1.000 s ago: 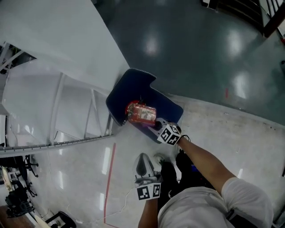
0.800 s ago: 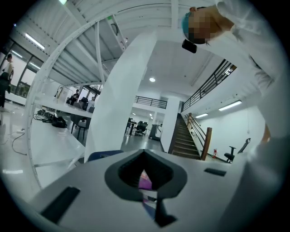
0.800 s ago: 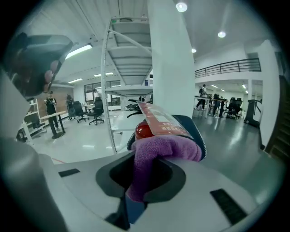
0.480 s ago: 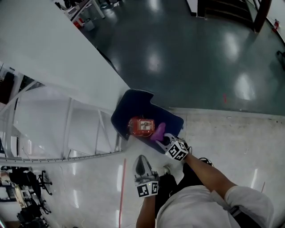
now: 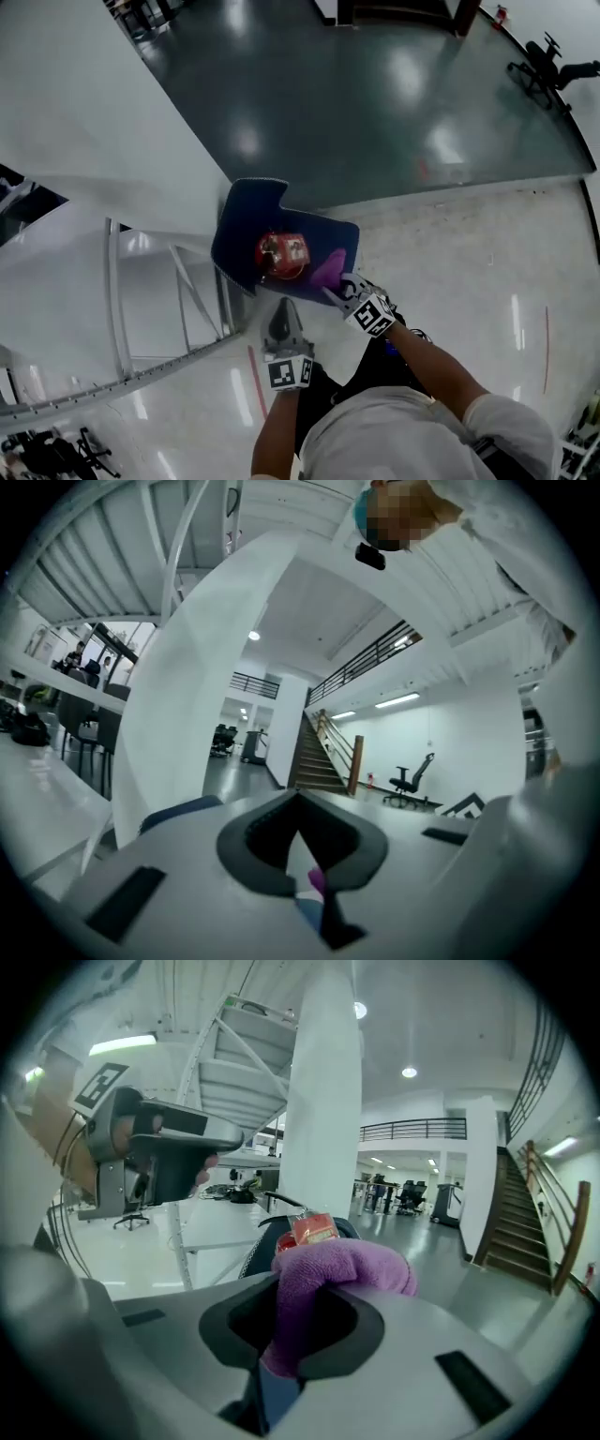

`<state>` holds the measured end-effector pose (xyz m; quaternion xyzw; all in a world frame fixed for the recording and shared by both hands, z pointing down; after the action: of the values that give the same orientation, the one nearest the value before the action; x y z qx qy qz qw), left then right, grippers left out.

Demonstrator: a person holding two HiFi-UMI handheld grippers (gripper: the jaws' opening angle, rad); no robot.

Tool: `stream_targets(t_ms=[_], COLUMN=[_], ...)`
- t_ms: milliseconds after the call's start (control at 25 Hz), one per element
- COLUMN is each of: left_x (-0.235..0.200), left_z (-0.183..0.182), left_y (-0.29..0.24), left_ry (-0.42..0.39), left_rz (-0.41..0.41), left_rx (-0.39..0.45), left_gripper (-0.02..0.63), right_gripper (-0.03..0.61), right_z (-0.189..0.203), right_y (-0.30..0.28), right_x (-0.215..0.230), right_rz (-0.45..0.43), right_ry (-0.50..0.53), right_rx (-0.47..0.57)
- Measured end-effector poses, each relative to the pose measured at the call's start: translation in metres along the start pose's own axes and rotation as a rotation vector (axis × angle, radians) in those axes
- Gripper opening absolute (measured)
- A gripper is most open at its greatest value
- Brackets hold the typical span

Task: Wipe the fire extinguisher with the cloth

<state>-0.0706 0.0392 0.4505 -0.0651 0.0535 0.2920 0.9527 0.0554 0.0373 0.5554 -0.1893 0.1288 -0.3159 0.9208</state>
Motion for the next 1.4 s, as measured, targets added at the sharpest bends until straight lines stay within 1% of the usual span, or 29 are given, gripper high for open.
stream_targets(t_ms=[80,120,200,320,440,560,680,760,840,960,1040,1200,1400], left_x=[-0.009,-0.01,-0.013,-0.022,-0.025,-0.027,-0.039,-0.046,-0.049,-0.053,-0.059,-0.076,-0.093], left_z=[-0.006,-0.007,-0.006,0.005,0.026,0.054,0.083,0.101,0.117,0.14,0.158,0.191,0.214], left_y=[0.009,0.013,0.023,0.027,0.021,0.016,0.014,0.006,-0.001,-0.008,-0.014,-0.023,-0.028], left_ry=[-0.035,-0.04,-0.022,-0.01,-0.032,-0.034,-0.011,0.001,0.013,0.027,0.036,0.058,0.076], left_rz=[0.084,0.118,0.166,0.203,0.22,0.223,0.194,0.189,0.197,0.208,0.209,0.189,0.177], left_rx=[-0.018,-0.032,-0.056,-0.086,-0.116,-0.143,-0.162,-0.166,-0.177,-0.195,-0.196,-0.2,-0.214], left_gripper=[0.006,0.005,0.005,0.006,0.005,0.006,0.005,0.006,0.006,0.005,0.005,0.006,0.006], right_gripper=[0.055,0.055,0.055,0.055,0.055,0.055,0.055,0.055,0.055,0.055,0.055,0.055,0.055], right_z=[-0.007,-0.008,-0.009,0.001,0.025,0.057,0.088,0.107,0.125,0.157,0.181,0.22,0.248], right_y=[0.001,0.004,0.011,0.008,-0.004,-0.015,-0.032,-0.049,-0.065,-0.092,-0.114,-0.154,-0.195], right_x=[-0.019,-0.028,-0.043,-0.06,-0.07,-0.077,-0.084,-0.085,-0.088,-0.097,-0.099,-0.091,-0.072], right_rz=[0.059,0.084,0.124,0.154,0.164,0.19,0.208,0.211,0.193,0.13,0.109,0.125,0.136], right_ry=[-0.017,-0.026,-0.051,-0.073,-0.087,-0.116,-0.16,-0.183,-0.187,-0.159,-0.154,-0.181,-0.194], right_rx=[-0.01,-0.025,-0.05,-0.077,-0.104,-0.125,-0.136,-0.136,-0.141,-0.161,-0.18,-0.19,-0.196])
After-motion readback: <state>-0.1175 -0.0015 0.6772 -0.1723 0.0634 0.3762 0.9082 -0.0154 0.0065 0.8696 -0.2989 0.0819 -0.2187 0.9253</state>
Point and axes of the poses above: the fingertips, and each gripper's own axes: y backward along the fingers, x to its right, z out of its underside, the point moved 3 cm from there along y, backward along the fingers, and after that the axes turned 1 degree about -x, right-handed, at the moved point
